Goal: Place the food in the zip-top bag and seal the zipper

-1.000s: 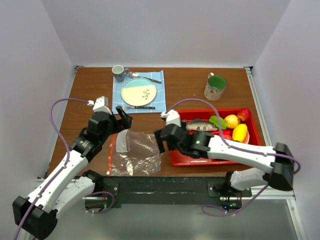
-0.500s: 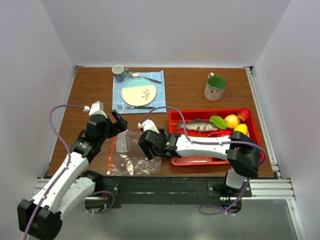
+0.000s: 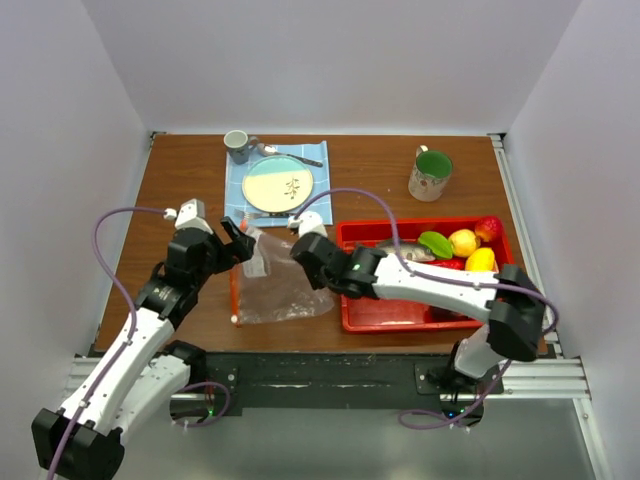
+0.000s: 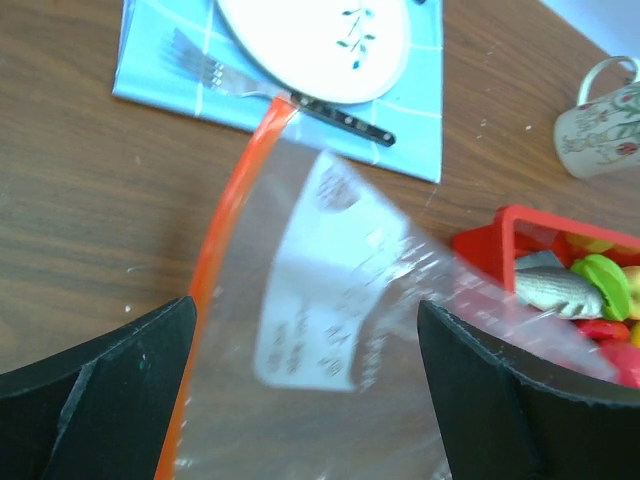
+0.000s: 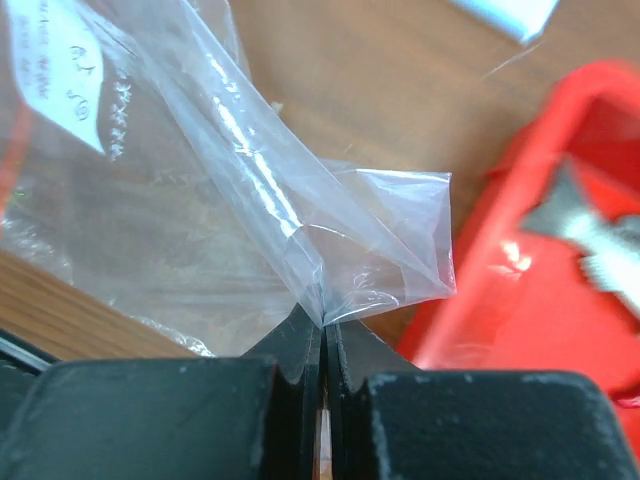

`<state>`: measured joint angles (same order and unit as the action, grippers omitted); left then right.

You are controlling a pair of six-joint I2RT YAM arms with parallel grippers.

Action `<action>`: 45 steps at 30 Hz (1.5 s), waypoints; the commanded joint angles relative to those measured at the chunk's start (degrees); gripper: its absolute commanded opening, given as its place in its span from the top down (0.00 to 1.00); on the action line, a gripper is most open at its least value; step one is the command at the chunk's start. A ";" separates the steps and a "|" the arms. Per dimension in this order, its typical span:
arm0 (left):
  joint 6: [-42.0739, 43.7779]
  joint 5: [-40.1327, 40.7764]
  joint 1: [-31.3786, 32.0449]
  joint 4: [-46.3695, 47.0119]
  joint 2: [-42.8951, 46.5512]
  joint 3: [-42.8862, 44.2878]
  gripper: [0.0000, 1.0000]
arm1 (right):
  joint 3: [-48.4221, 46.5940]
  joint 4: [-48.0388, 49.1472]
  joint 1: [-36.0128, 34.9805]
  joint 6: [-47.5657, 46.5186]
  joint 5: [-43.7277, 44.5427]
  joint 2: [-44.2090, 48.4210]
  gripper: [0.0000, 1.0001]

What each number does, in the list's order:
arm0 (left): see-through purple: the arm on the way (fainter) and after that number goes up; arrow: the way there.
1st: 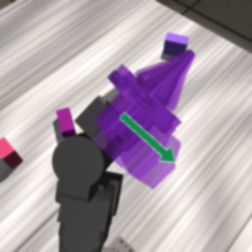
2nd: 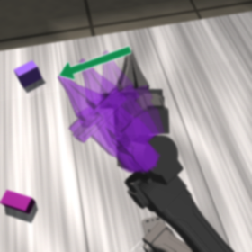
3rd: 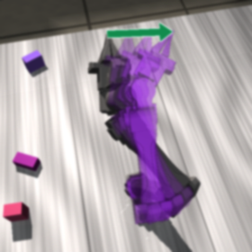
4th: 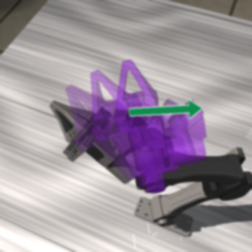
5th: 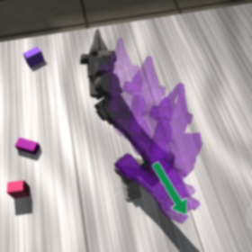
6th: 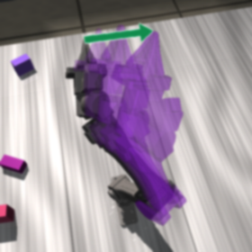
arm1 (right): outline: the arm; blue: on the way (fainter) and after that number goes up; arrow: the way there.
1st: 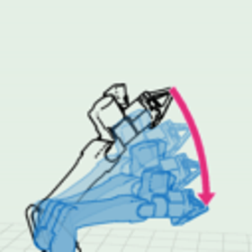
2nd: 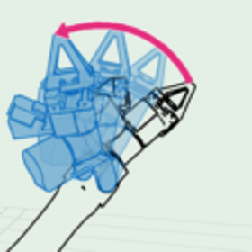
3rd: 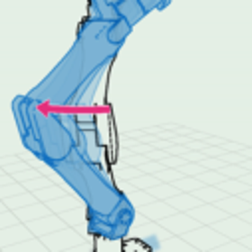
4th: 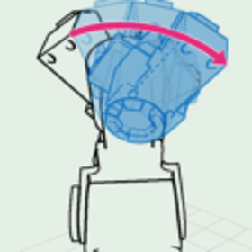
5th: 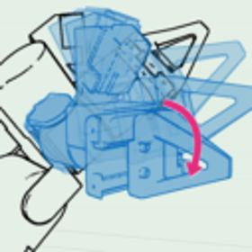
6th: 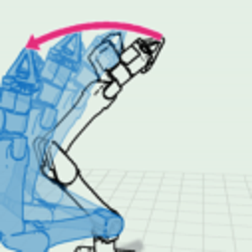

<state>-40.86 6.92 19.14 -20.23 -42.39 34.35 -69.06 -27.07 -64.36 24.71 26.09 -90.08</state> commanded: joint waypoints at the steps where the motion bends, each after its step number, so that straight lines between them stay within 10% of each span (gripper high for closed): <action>1: 3.68 -2.43 -0.59 1.42 0.73 6.59 0.04 | -1.44 0.61 5.55 -2.38 -5.93 10.69 1.00; 14: 6.50 -10.69 -2.08 -0.25 -2.34 19.96 0.17 | 3.31 -3.78 11.36 -5.37 -6.75 26.27 1.00; 28: -9.84 -51.56 -16.59 30.50 -10.25 10.31 0.46 | 9.46 -8.00 11.54 -1.77 -1.74 40.51 1.00; 45: -8.98 -58.34 -16.50 37.63 -13.68 6.70 0.40 | 8.68 -5.98 11.54 2.18 -6.84 40.34 1.00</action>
<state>-50.35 -49.58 3.01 15.31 -55.53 42.02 -58.57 -35.09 -52.86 25.19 20.10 -49.93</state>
